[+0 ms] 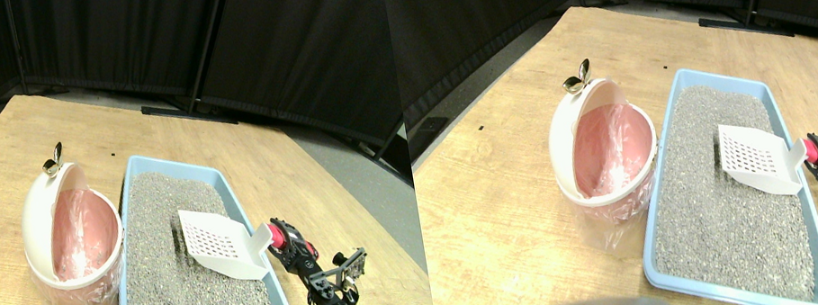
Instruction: Scoop (unimanual)
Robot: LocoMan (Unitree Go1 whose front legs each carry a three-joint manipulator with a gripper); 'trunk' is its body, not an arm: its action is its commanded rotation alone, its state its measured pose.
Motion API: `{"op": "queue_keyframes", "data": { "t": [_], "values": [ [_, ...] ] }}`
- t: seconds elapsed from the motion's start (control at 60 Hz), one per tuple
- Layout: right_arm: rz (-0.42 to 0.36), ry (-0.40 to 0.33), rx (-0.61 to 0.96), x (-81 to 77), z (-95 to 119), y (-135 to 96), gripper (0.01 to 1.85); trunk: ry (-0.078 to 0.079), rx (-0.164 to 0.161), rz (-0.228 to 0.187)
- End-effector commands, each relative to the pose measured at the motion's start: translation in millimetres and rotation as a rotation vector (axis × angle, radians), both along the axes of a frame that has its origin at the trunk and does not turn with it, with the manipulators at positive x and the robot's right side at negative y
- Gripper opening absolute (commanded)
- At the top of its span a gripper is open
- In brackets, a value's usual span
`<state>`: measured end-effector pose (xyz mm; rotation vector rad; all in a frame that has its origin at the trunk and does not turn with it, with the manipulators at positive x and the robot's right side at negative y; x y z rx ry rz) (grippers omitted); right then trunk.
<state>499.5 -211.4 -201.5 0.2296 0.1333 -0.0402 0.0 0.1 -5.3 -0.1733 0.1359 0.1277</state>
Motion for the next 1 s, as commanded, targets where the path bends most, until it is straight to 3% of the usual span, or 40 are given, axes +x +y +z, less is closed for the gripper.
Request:
{"op": "queue_keyframes", "data": {
  "t": [0.017,0.083,0.133,0.15,0.183,0.25,0.317,0.5,0.733,0.883,0.983,1.0],
  "values": [
    [-0.019,0.015,-0.025,3.0,5,0,0.06,0.001,0.002,0.007],
    [-0.037,0.061,-0.034,3.0,10,1,0.14,0.000,0.002,0.006],
    [-0.024,0.078,-0.011,2.9,13,1,0.45,0.001,0.001,0.005],
    [-0.021,0.092,0.001,3.4,14,0,0.63,0.001,0.001,0.005],
    [-0.016,0.105,-0.007,3.0,15,1,0.67,0.001,0.001,0.004],
    [-0.008,0.182,-0.015,2.9,23,0,1.14,0.001,0.001,0.004],
    [-0.008,0.228,0.027,3.9,27,-2,1.34,0.001,0.001,0.005],
    [0.015,0.245,0.016,1.7,35,-2,1.50,0.001,0.000,0.003],
    [0.010,0.267,0.026,-3.4,39,-3,1.51,0.000,0.000,0.003],
    [0.036,0.266,0.038,-16.0,50,-4,1.46,0.001,0.001,-0.003],
    [0.052,0.226,0.042,-26.0,57,-4,1.39,0.000,0.004,-0.011],
    [0.064,0.187,0.050,-30.6,60,-4,1.27,0.000,0.004,-0.011]
  ]
}}
